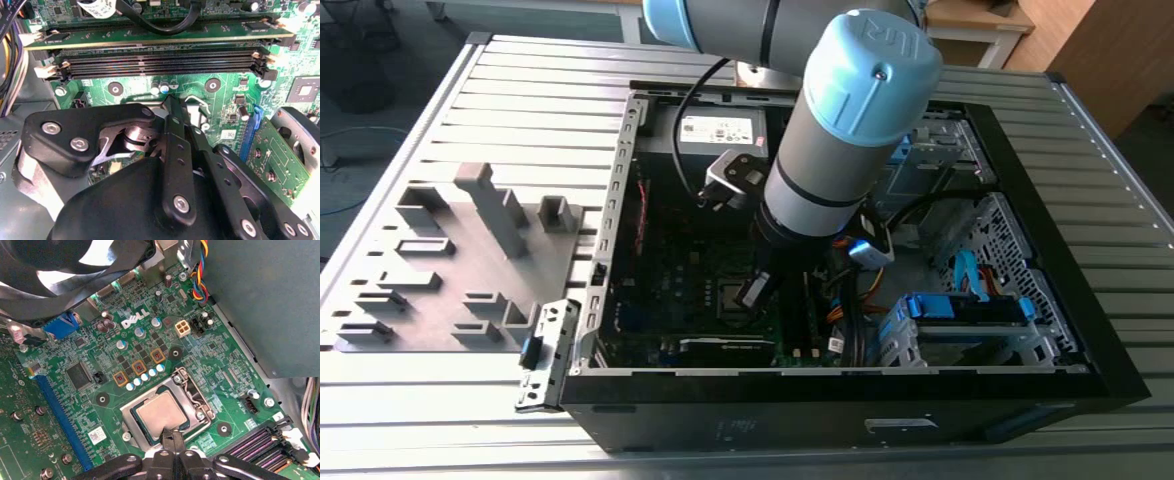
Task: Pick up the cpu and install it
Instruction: 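Install the first cpu locking lever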
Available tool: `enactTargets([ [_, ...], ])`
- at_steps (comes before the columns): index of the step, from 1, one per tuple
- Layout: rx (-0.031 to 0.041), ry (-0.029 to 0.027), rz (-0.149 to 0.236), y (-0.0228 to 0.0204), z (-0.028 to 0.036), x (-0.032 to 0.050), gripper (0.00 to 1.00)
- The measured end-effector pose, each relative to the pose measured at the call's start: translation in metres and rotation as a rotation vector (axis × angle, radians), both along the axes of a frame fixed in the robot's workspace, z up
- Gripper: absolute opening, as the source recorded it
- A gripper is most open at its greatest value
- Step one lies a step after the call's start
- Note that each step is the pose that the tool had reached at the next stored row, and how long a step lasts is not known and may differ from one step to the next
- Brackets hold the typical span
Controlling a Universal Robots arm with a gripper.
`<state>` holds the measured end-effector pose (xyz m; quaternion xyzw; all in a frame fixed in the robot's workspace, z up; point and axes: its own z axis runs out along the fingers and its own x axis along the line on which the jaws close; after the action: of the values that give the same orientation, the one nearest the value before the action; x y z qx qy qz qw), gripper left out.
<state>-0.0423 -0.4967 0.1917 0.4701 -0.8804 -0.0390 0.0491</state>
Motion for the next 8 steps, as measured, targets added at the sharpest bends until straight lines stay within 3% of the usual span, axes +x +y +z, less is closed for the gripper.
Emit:
enactTargets([
  [8, -0.0004, 0.0, 0.0, -0.0038, -0.0007, 0.0, 0.11],
])
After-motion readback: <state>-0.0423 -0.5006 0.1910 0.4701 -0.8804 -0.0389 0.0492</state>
